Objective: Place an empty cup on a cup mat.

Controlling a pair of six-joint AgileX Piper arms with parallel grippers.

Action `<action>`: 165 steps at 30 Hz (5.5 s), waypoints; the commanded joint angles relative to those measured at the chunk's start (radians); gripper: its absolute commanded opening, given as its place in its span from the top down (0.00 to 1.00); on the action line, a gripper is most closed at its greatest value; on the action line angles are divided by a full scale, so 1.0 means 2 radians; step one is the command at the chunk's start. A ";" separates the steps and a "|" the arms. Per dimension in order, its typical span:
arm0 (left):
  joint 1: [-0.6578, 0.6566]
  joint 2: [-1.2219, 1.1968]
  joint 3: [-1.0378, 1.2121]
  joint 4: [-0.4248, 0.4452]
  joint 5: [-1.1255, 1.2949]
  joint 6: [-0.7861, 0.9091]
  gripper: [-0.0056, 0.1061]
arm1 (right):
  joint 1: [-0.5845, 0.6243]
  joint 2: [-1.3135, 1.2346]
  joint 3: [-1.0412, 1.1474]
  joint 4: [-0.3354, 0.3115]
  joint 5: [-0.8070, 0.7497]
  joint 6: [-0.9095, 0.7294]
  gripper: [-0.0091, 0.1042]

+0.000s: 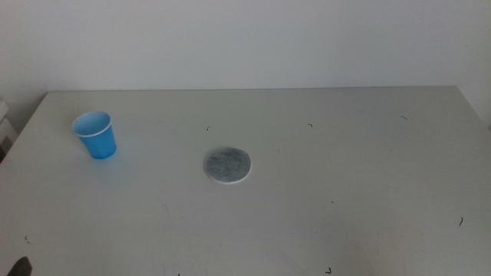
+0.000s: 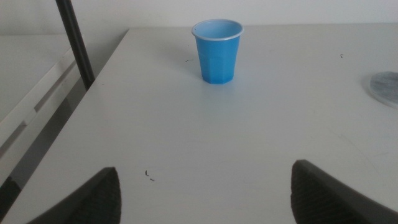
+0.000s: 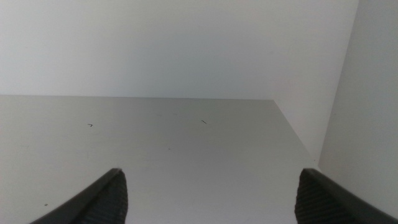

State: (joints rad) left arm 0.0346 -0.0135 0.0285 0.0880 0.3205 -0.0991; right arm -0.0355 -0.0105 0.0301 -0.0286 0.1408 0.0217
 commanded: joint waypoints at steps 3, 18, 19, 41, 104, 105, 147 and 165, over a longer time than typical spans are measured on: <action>-0.003 -0.001 -0.052 -0.002 -0.034 -0.007 0.01 | 0.000 -0.013 -0.004 -0.007 -0.037 -0.003 0.09; -0.003 0.177 -0.258 -0.002 -0.019 -0.010 0.01 | 0.000 -0.013 -0.004 -0.007 -0.037 -0.003 0.09; -0.003 0.190 -0.272 -0.002 -0.019 -0.010 0.01 | 0.000 -0.013 -0.004 -0.007 -0.037 -0.003 0.09; -0.003 0.557 -0.742 0.018 0.281 -0.006 0.01 | 0.000 -0.013 -0.004 -0.007 -0.037 -0.003 0.09; 0.047 1.055 -0.876 -0.164 0.221 0.142 0.95 | 0.000 -0.013 -0.004 -0.007 -0.037 -0.003 0.09; 0.047 1.053 -0.876 -0.161 0.223 0.142 0.95 | 0.000 -0.013 -0.004 -0.007 -0.037 -0.003 0.09; -0.219 0.981 -0.874 -0.155 0.250 0.012 0.95 | 0.000 -0.013 -0.004 -0.007 -0.037 -0.003 0.09; -0.219 1.061 -0.874 -0.149 0.215 0.012 0.95 | 0.000 -0.013 -0.004 -0.007 -0.037 -0.003 0.09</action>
State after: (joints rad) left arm -0.4011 2.1574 -1.6930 -0.2042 0.7846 -0.0672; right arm -0.0355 -0.0105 0.0301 -0.0286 0.1408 0.0217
